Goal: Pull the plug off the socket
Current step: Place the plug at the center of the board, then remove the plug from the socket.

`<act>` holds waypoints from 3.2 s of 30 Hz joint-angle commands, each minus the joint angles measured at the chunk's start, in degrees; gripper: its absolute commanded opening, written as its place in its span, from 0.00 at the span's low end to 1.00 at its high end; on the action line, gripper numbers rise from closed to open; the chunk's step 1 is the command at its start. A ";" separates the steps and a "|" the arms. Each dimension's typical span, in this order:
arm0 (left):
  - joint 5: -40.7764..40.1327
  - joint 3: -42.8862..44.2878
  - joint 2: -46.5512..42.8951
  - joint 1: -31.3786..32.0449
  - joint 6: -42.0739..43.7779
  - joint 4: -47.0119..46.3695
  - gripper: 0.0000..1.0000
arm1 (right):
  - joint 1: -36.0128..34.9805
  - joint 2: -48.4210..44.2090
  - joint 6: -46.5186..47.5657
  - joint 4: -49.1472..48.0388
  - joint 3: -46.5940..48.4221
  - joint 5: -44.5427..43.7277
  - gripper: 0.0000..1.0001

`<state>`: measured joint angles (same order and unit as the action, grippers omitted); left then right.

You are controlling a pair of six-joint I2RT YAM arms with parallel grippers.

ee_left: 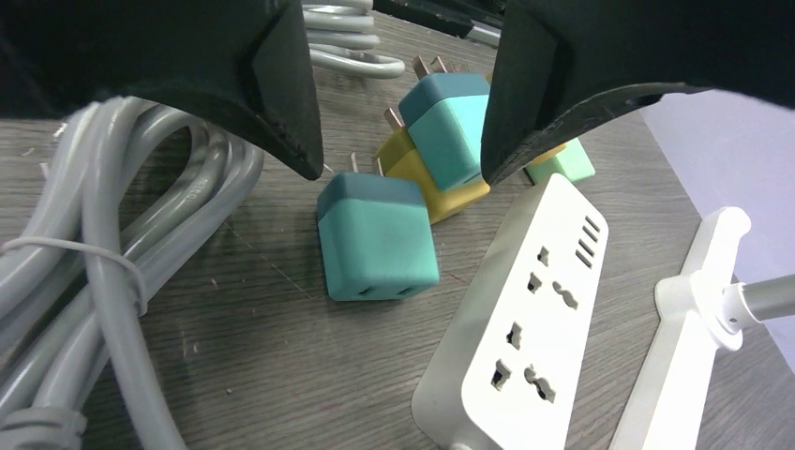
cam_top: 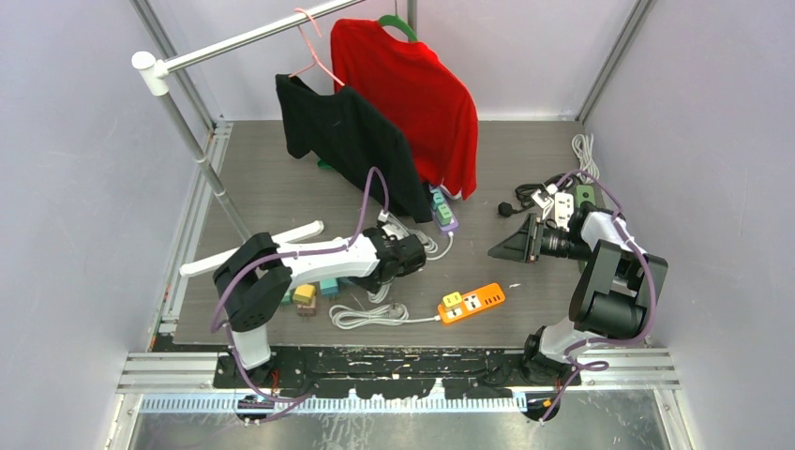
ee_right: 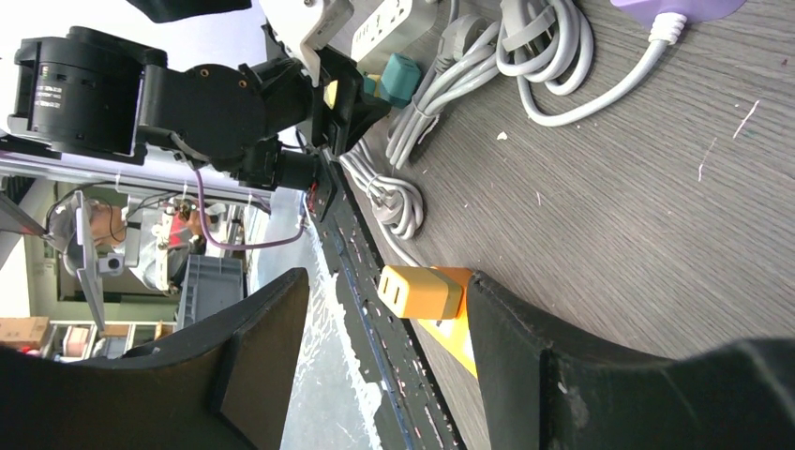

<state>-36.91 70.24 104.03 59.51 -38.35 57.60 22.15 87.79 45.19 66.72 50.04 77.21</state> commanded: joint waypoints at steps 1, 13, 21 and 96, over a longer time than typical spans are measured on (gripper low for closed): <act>-1.49 4.23 -1.76 -0.22 0.35 3.28 0.64 | 0.43 -0.16 1.29 0.91 1.29 1.08 0.68; 19.54 0.64 -18.58 -0.14 7.08 -14.77 0.76 | 0.61 -0.51 4.18 3.00 1.77 0.83 0.67; 37.69 -15.87 -34.74 -0.14 8.50 -48.89 0.81 | 0.70 0.10 10.65 8.87 3.81 -0.61 0.68; 35.27 -45.10 -28.80 10.43 23.34 -95.87 0.86 | -39.03 -16.43 27.02 -7.57 -0.56 -19.87 0.03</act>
<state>-0.89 24.64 75.90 69.04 -18.09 -33.89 -20.91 74.26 72.71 54.98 45.41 48.84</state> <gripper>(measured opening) 0.847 0.384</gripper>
